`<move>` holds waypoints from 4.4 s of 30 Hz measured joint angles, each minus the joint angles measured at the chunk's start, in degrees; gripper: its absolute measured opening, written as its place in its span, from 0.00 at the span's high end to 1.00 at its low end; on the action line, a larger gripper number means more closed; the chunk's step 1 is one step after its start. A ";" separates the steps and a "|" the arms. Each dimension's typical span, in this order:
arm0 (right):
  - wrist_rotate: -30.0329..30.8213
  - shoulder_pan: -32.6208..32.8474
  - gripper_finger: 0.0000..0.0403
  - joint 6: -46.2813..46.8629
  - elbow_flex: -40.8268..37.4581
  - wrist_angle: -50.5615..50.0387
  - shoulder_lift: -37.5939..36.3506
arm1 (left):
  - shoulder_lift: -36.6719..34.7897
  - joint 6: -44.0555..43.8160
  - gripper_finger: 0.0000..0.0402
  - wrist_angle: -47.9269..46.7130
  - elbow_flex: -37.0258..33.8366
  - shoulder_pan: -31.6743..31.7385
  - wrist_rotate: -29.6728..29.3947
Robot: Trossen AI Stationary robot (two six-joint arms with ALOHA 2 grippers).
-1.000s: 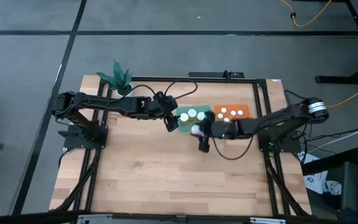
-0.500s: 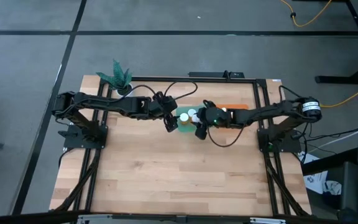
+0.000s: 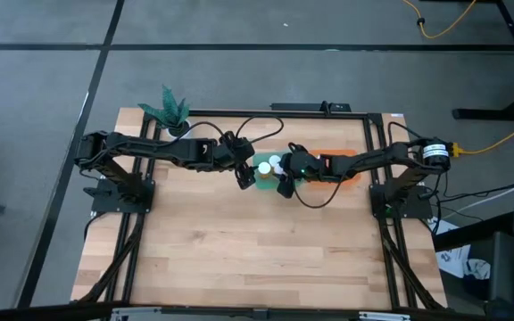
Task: Pick and place medicine bottles into bin by pill shape (circle, oval)
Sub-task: Put the orange pill bottle into the green bin, then adjust the green bin
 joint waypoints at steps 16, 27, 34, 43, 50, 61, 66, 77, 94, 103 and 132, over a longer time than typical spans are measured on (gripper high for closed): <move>-0.50 0.02 0.16 0.53 0.01 0.14 0.04 | 0.00 -0.06 0.23 0.01 0.00 0.00 0.11; -4.69 2.49 0.16 -1.46 7.59 -9.25 -0.19 | 0.00 -0.04 0.23 -0.16 0.00 0.00 0.24; -4.20 3.55 0.16 -3.49 18.35 -32.44 -4.15 | -1.69 1.78 0.24 -4.51 0.04 -0.49 1.92; -8.56 4.93 0.16 -4.50 22.28 -50.61 -9.16 | -5.40 -3.35 0.24 -7.97 0.05 -0.74 3.02; -11.72 8.25 0.16 0.81 17.96 -54.09 -16.72 | -1.58 -2.28 0.24 4.26 -4.90 -3.71 17.76; -7.09 15.37 0.16 7.82 12.88 -54.34 -34.89 | 13.02 -2.83 0.24 22.09 -7.25 -6.33 20.88; -6.95 17.78 0.16 7.85 12.74 -54.79 -38.66 | 16.69 -2.86 0.24 23.54 -7.32 -5.61 17.99; -6.88 19.02 0.16 7.71 12.74 -55.63 -39.91 | 16.92 -2.71 0.24 20.77 -7.30 -2.95 16.82; -7.03 18.99 0.16 6.67 2.56 -46.95 -39.93 | 10.36 -1.65 0.24 15.87 -1.61 -4.32 20.24; -7.02 18.97 0.16 9.40 1.57 -46.43 -39.95 | -0.14 3.51 0.24 16.94 -0.90 0.09 15.22; -6.99 18.97 0.16 7.89 1.57 -47.25 -39.91 | 8.64 22.67 0.24 11.51 -0.96 6.84 11.30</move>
